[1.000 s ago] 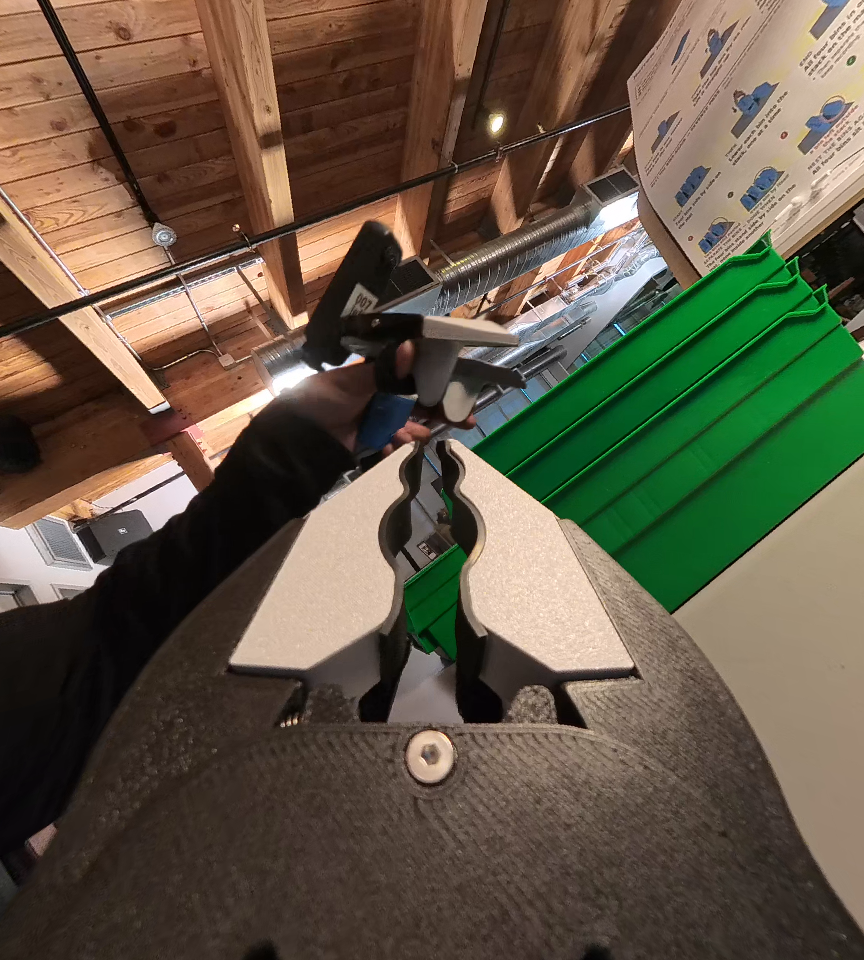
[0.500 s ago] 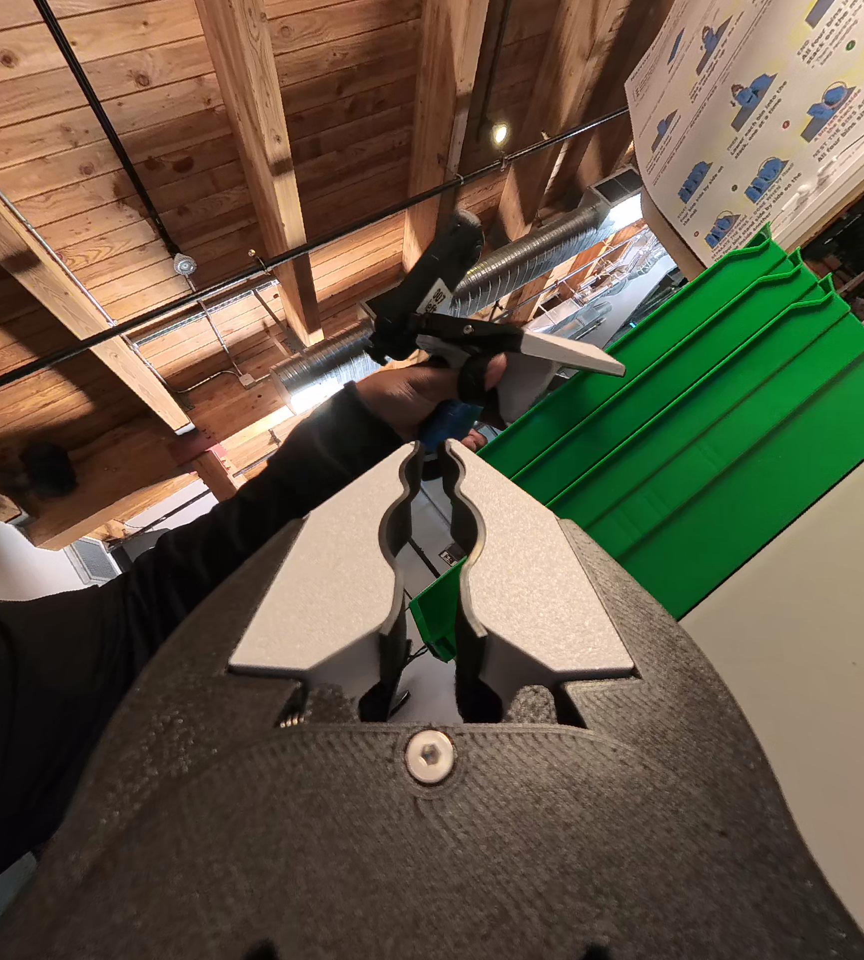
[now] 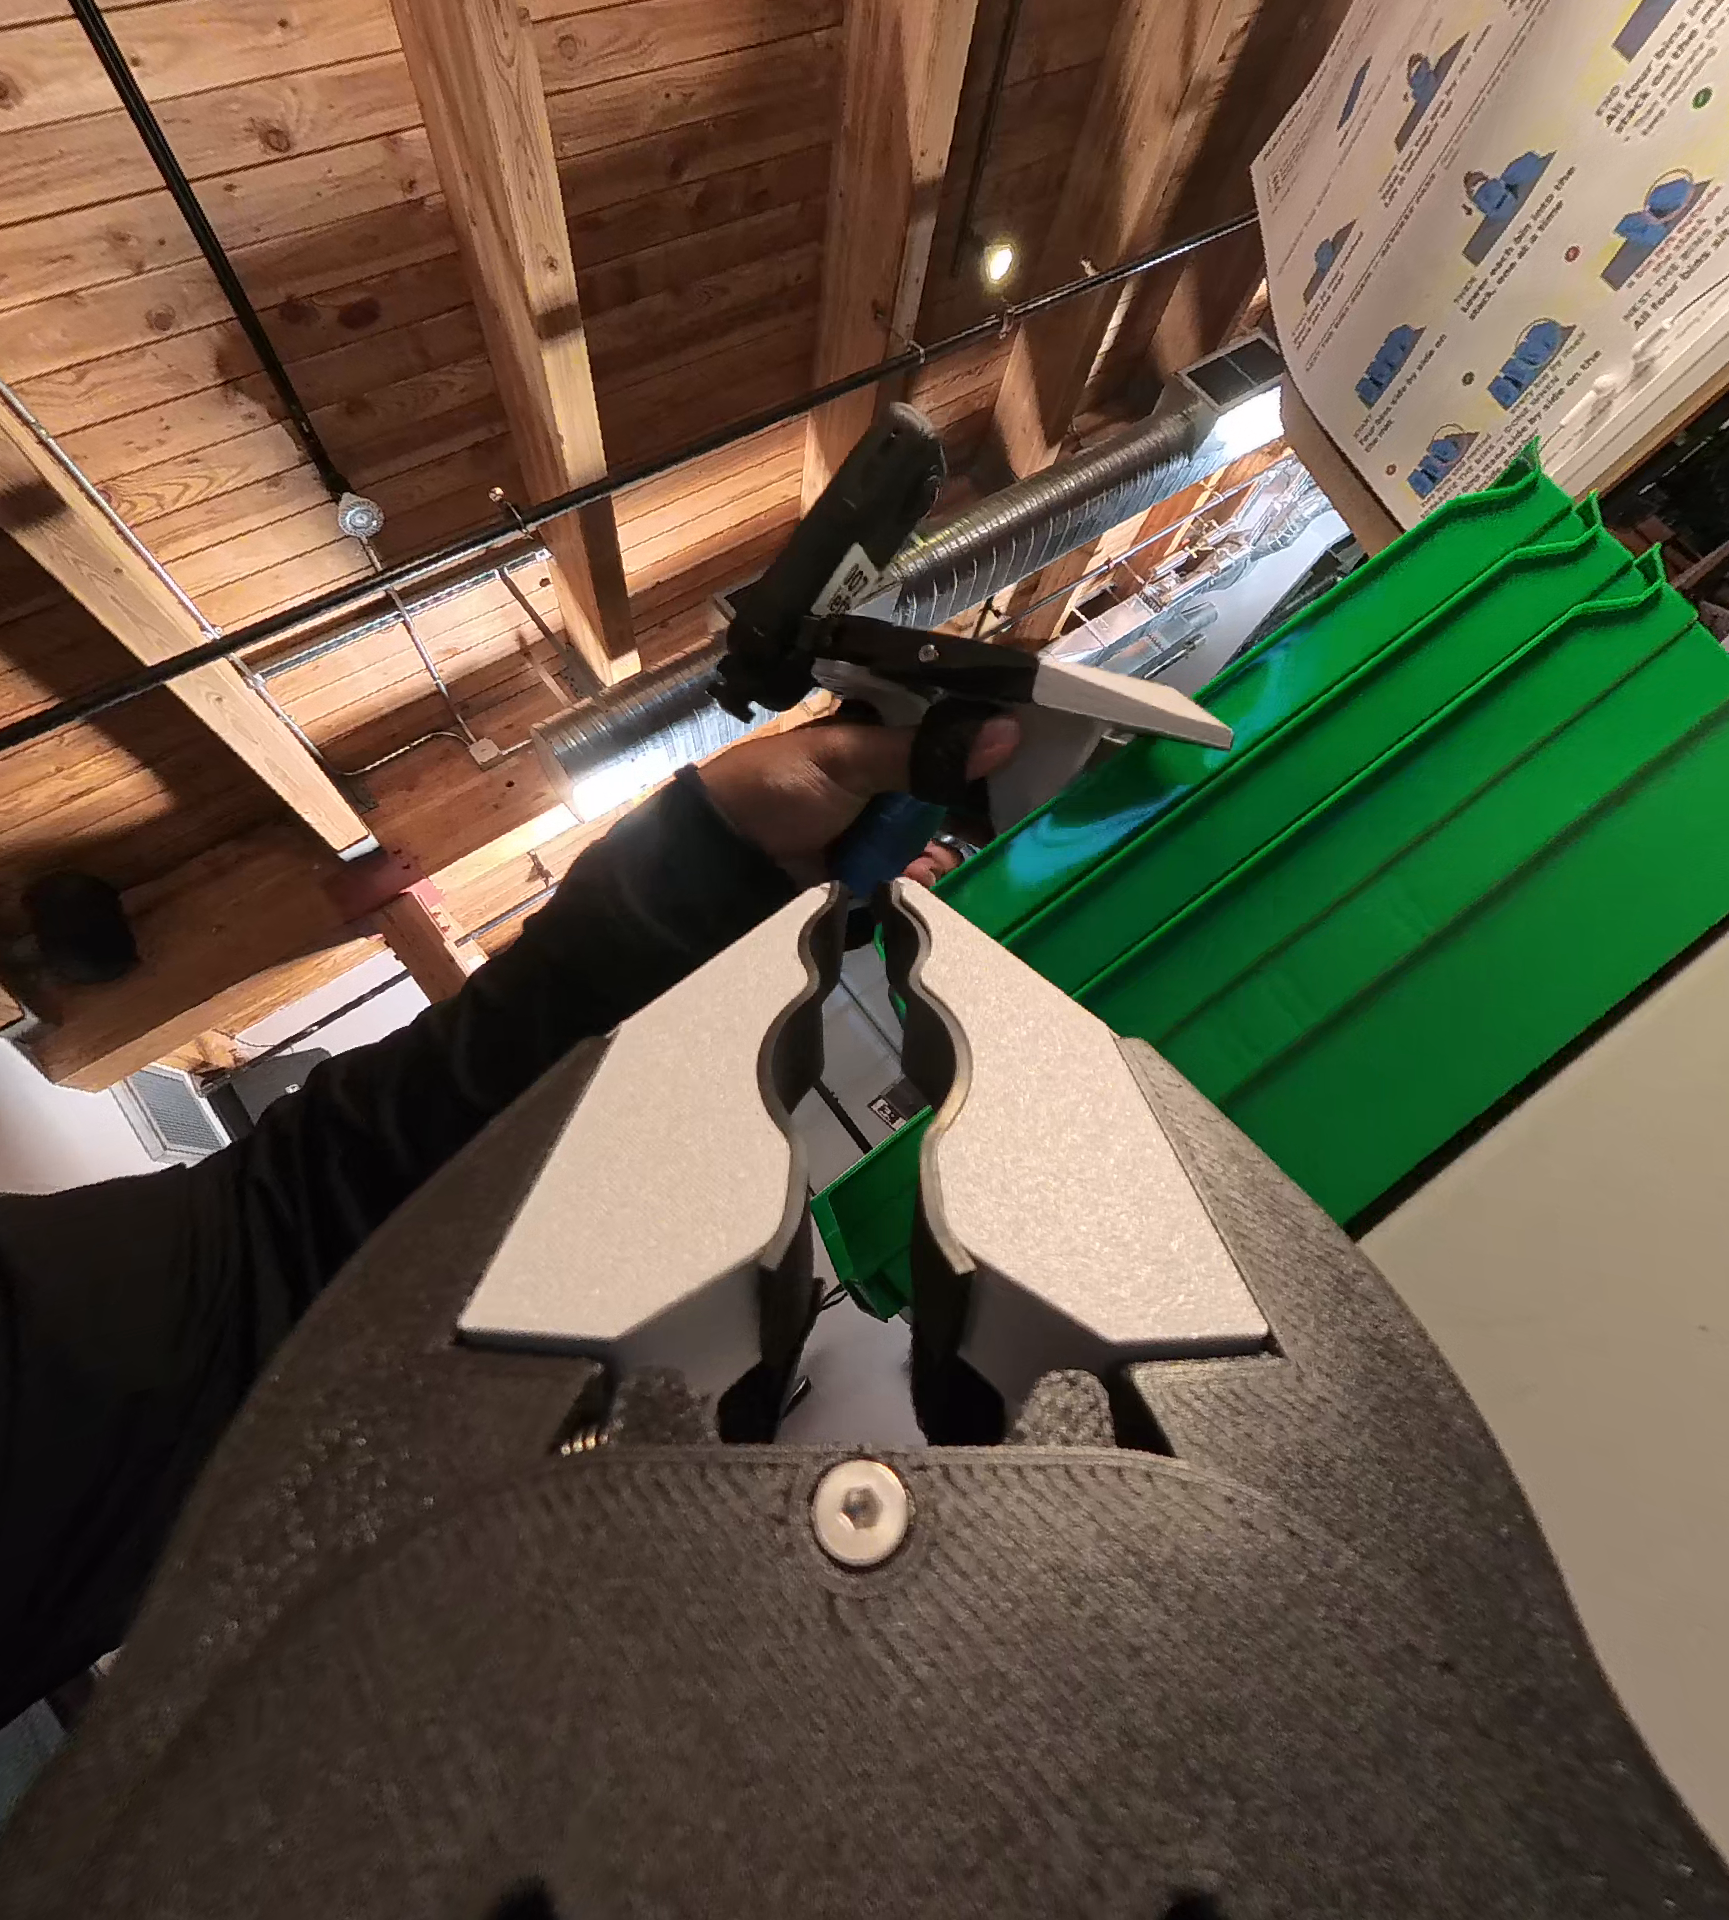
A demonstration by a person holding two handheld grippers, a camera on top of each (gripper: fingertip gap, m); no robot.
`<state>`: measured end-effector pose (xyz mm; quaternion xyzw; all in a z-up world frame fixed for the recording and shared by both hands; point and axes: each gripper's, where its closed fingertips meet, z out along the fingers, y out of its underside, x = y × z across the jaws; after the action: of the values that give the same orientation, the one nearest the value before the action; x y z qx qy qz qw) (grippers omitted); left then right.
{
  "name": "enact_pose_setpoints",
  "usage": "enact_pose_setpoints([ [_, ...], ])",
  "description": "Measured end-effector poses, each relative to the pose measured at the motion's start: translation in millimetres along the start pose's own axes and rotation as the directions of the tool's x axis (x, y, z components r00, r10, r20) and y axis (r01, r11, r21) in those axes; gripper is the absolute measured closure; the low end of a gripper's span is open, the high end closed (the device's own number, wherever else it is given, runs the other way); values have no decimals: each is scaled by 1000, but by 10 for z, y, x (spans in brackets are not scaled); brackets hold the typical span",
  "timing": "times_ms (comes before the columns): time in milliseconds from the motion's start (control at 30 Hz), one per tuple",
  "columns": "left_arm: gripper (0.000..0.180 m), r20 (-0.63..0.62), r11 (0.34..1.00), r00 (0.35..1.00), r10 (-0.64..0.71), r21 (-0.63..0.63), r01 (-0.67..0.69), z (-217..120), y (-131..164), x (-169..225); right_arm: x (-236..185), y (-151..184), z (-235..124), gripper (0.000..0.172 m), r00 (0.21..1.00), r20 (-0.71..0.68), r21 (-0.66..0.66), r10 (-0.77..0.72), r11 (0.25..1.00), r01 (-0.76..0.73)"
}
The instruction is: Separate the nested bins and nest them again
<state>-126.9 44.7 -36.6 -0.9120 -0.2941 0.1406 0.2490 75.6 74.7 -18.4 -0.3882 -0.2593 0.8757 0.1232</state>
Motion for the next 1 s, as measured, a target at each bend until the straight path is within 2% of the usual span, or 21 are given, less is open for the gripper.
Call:
enact_pose_setpoints([
  [300,81,-8,999,1000,31,40,-30,-167,-119,96,0,-1,0,166,1000,0,0,0,1000,0],
  [467,80,-4,994,1000,31,108,-31,-382,-312,98,-2,0,-1,166,1000,1,0,-1,1000,1],
  [633,79,-15,983,1000,1,186,2,-781,-487,-21,-2,-3,-3,166,1000,2,2,2,1000,-2],
  [767,78,4,961,998,-62,272,59,-1229,-562,-353,-5,-7,-6,166,1000,5,4,6,1000,-6],
  [867,79,66,951,991,-118,293,93,-1379,-440,-711,0,-5,-3,166,1000,4,2,7,1000,-7],
  [1000,77,121,962,975,-186,226,155,-1119,7,-1079,5,-5,-2,166,1000,1,3,6,1000,-6],
])
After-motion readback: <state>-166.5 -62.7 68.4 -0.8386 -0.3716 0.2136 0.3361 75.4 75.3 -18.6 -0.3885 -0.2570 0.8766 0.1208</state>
